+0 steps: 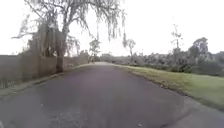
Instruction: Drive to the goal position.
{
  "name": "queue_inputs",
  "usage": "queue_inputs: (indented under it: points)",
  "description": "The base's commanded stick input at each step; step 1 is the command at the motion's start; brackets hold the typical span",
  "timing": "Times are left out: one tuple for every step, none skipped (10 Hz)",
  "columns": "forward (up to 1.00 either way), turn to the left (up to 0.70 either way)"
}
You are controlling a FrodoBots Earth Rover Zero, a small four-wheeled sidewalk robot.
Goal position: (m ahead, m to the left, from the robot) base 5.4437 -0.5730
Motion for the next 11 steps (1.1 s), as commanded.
queue_inputs:
  points:
    - [0.70, 0.00]
    - [0.70, 0.00]
    - [0.70, 0.00]
    - [0.70, 0.00]
    - [0.70, 0.00]
    - [0.70, 0.00]
    - [0.70, 0.00]
    - [0.70, 0.00]
    - [0.70, 0.00]
    - [0.70, 0.00]
    - [0.70, 0.00]
